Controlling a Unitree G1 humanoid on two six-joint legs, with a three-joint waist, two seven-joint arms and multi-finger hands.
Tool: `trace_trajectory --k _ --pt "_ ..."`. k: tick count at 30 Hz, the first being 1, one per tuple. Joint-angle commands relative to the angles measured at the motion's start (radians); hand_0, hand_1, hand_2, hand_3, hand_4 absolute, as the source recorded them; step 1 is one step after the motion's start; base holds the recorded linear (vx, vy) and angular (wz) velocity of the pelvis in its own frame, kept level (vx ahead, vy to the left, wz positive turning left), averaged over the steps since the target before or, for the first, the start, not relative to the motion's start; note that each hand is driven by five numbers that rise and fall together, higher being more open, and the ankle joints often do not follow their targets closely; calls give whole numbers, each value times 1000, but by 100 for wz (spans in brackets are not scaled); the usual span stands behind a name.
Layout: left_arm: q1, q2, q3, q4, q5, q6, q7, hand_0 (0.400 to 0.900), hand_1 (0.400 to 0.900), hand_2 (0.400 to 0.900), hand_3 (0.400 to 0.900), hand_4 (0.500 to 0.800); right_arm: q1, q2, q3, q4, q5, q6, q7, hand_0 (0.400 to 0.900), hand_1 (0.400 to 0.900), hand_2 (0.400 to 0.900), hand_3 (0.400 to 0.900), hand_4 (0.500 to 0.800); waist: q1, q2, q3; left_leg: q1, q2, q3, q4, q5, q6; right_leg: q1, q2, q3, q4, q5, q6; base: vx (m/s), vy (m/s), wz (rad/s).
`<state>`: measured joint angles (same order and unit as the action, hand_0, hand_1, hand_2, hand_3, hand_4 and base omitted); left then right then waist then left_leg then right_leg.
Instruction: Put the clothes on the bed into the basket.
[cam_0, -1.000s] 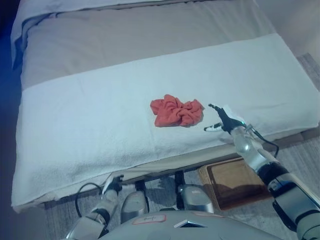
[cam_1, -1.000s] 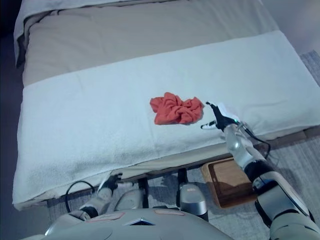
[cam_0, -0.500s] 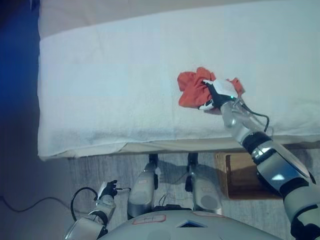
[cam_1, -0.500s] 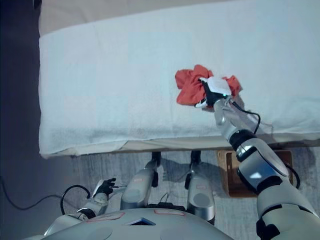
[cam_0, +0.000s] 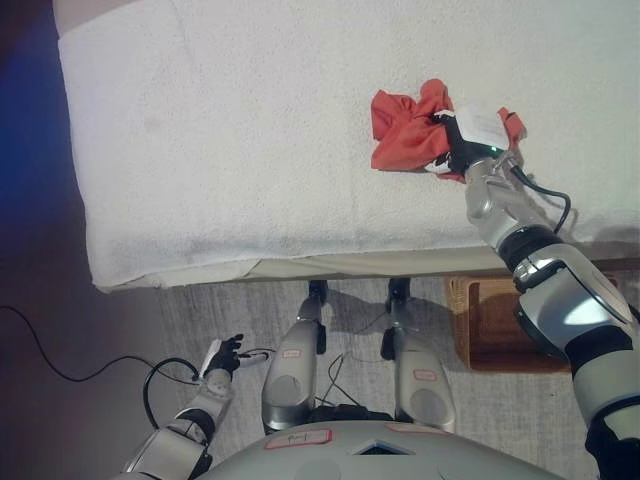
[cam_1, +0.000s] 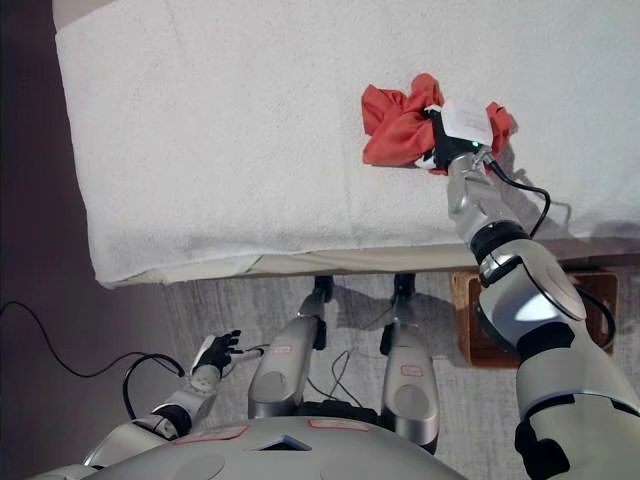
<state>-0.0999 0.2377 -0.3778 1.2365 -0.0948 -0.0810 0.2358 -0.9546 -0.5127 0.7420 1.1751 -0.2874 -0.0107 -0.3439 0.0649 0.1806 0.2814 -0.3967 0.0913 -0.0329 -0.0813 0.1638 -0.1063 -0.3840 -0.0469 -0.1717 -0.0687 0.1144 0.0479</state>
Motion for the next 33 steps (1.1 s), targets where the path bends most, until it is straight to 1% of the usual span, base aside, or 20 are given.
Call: trace_trajectory --k 1,4,8,11,15,19,26,30,33 --pt "-23 35 -27 64 -45 22 23 900 900 900 900 800 20 -35 10 48 16 27 2 400 400 400 400 500 -6 -10 -29 149 -36 58 -6 -66 -16 -25 -31 133 57 -43 32 54 21 -10" --pt "-49 31 -12 93 -50 31 30 900 900 900 900 800 88 -29 -28 36 44 31 5 400 400 400 400 500 -31 -11 -46 184 -39 62 -6 -93 -7 11 -38 135 47 -48 35 61 24 -9" --pt "-70 16 10 122 -31 52 39 900 900 900 900 800 209 -25 -101 -3 84 31 5 400 400 400 400 500 -71 -27 -78 246 -43 77 -6 -127 4 76 -45 143 15 -44 41 63 15 -16" --pt "-62 15 28 129 -12 64 33 900 900 900 900 800 292 -52 -171 -35 113 28 12 400 400 400 400 500 -95 -44 -103 298 -47 99 -6 -152 15 121 -41 160 0 -38 44 57 13 -35" --pt "-60 24 44 133 12 73 25 900 900 900 900 800 358 -95 -237 -30 120 33 21 400 400 400 400 500 -121 -67 -137 362 -53 151 -6 -186 31 158 -29 203 -17 -24 52 19 17 -54" --pt "-71 39 55 133 22 78 18 900 900 900 900 800 392 -137 -299 43 129 44 27 400 400 400 400 500 -142 -82 -168 412 -57 208 -6 -210 40 174 -13 256 -19 -15 62 -8 -6 -59" --pt "-68 65 71 138 43 84 3 900 900 900 900 800 457 -227 -415 131 144 62 35 400 400 400 400 500 -184 -68 -210 464 -64 264 -6 -228 48 197 7 309 -19 -10 74 -10 -23 -30" --pt "-59 74 79 140 51 88 -1 900 900 900 900 800 477 -266 -448 156 138 70 39 400 400 400 400 500 -199 -54 -223 473 -69 287 -6 -232 53 197 14 330 -19 -6 82 -30 -19 -22" --pt "-64 78 78 139 53 89 -2 900 900 900 900 800 481 -285 -463 176 134 75 38 400 400 400 400 500 -205 -45 -230 476 -71 296 -6 -234 53 198 16 334 -19 -4 84 -21 -30 -9"
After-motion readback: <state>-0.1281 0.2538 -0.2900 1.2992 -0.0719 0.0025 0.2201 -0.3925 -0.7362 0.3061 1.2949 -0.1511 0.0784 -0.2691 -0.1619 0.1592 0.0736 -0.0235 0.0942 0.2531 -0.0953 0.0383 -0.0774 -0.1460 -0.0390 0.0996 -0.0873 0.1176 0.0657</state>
